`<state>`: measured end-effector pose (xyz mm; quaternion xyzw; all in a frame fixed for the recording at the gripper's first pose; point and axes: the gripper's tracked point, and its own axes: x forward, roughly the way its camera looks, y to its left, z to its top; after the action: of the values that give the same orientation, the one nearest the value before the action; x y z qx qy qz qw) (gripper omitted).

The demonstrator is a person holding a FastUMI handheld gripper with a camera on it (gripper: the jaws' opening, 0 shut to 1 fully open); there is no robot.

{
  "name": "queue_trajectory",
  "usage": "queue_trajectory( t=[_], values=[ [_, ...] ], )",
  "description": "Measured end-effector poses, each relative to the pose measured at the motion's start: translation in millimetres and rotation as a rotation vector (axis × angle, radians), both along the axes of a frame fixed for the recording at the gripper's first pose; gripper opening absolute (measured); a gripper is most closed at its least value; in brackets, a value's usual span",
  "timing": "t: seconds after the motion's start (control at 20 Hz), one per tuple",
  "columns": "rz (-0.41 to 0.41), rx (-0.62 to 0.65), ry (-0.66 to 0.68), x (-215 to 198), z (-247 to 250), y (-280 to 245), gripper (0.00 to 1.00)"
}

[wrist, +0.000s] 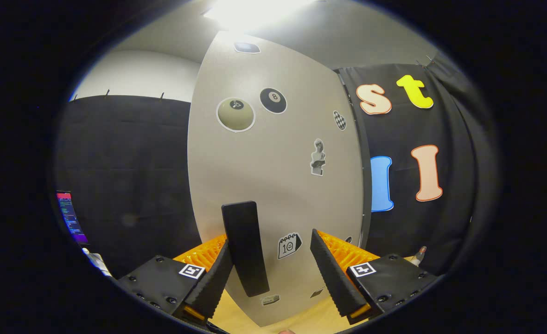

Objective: Open the shoe cabinet door, grab the shoes and put them into the shoe cabinet, then close the shoe cabinet door.

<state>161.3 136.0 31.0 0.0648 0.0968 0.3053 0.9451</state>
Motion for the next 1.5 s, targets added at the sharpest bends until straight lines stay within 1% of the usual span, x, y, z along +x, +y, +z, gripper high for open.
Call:
queue_trajectory(
  t=[0.25, 0.4, 0.6, 0.8, 0.95, 1.1, 1.2, 1.35, 1.5],
  values=[
    [-0.015, -0.042, -0.044, 22.7, -0.4, 46.3, 0.98],
    [-0.011, -0.039, -0.034, 39.4, -4.7, 78.0, 1.0],
    [-0.048, -0.019, -0.013, 61.0, -11.7, 96.3, 1.0],
    [-0.101, -0.004, -0.023, 42.3, 3.8, 91.5, 1.0],
    [-0.148, 0.002, -0.056, 24.5, 18.6, 75.8, 1.0],
    [-0.215, -0.018, -0.085, 1.9, 30.5, 46.7, 0.99],
    [-0.273, -0.039, -0.104, -16.8, 39.0, 18.8, 0.99],
    [-0.395, -0.067, -0.137, -48.1, 53.8, -36.7, 0.99],
    [-0.487, -0.091, -0.136, -79.7, 60.9, -88.7, 0.99]
  ],
)
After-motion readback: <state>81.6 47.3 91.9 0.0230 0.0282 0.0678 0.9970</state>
